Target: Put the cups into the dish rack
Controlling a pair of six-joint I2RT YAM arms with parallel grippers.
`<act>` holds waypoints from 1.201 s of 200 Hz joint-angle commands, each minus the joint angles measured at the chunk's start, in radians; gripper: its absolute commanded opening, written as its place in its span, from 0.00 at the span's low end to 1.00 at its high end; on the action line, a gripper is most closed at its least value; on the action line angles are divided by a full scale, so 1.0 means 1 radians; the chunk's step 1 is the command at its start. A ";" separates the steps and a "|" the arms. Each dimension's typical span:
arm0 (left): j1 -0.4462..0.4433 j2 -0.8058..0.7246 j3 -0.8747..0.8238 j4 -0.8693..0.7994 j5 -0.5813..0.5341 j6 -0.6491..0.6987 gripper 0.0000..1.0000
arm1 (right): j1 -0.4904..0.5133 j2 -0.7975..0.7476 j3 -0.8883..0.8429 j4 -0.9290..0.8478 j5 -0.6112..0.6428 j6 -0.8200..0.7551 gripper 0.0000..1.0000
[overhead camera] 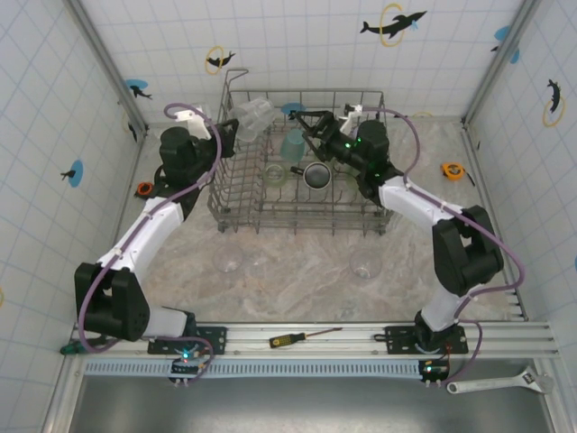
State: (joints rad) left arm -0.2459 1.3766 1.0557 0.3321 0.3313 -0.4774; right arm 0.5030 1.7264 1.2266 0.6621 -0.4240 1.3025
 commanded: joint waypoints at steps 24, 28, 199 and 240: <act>-0.021 -0.001 -0.011 0.076 -0.020 0.052 0.00 | 0.049 0.071 0.113 0.056 0.028 0.101 1.00; -0.021 -0.002 -0.011 0.076 -0.020 0.052 0.00 | 0.054 0.074 0.116 0.053 0.031 0.107 1.00; -0.065 -0.013 -0.040 0.066 -0.020 0.114 0.00 | 0.146 0.171 0.227 -0.086 0.209 0.318 1.00; -0.070 -0.019 -0.047 0.067 -0.021 0.117 0.00 | 0.158 0.188 0.221 -0.048 0.229 0.373 1.00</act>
State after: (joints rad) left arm -0.3077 1.3766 1.0122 0.3462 0.3157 -0.3882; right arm 0.6453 1.8889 1.4109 0.5854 -0.2268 1.6306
